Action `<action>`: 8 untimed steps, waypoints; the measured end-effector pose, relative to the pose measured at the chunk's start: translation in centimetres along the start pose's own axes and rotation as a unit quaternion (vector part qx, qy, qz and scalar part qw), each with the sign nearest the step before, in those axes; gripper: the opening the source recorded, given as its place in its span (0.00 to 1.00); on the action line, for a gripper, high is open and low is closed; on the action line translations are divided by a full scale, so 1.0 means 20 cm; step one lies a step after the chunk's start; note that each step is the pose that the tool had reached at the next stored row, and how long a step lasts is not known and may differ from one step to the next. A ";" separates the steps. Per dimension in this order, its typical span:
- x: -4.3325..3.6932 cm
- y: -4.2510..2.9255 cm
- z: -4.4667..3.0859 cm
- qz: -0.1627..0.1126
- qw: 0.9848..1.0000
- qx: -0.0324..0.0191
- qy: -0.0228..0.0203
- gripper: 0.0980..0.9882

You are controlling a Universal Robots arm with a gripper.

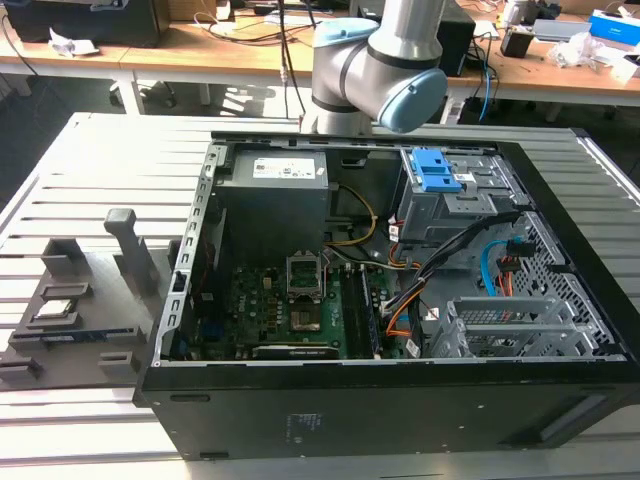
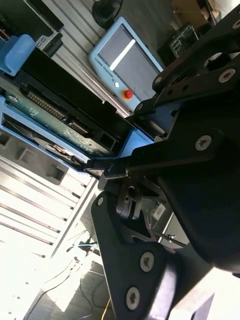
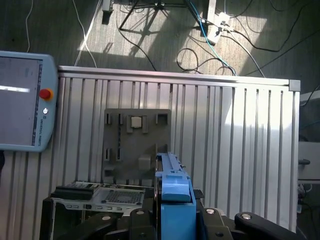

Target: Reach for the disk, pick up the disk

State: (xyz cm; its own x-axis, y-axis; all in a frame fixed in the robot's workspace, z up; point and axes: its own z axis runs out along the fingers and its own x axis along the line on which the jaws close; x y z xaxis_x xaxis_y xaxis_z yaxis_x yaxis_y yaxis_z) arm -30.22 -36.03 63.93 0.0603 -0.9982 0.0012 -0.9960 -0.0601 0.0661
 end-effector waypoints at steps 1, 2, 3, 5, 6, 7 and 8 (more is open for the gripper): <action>0.001 -0.034 -0.001 0.000 1.000 0.000 0.000 0.30; 0.002 -0.054 -0.002 0.000 1.000 -0.001 0.000 0.30; 0.002 -0.076 -0.003 0.000 1.000 -0.001 0.000 0.30; 0.003 -0.137 -0.007 0.000 1.000 -0.002 0.000 0.30; 0.004 -0.169 -0.008 0.000 1.000 -0.002 -0.001 0.30; 0.005 -0.189 -0.009 0.000 1.000 -0.002 -0.002 0.30; 0.006 -0.207 -0.011 0.000 1.000 -0.003 -0.003 0.30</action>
State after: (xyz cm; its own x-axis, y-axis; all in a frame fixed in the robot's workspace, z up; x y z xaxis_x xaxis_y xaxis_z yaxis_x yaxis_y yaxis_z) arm -26.08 -35.91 63.87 0.0604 -0.9982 -0.0045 -0.9956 -0.0606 0.0717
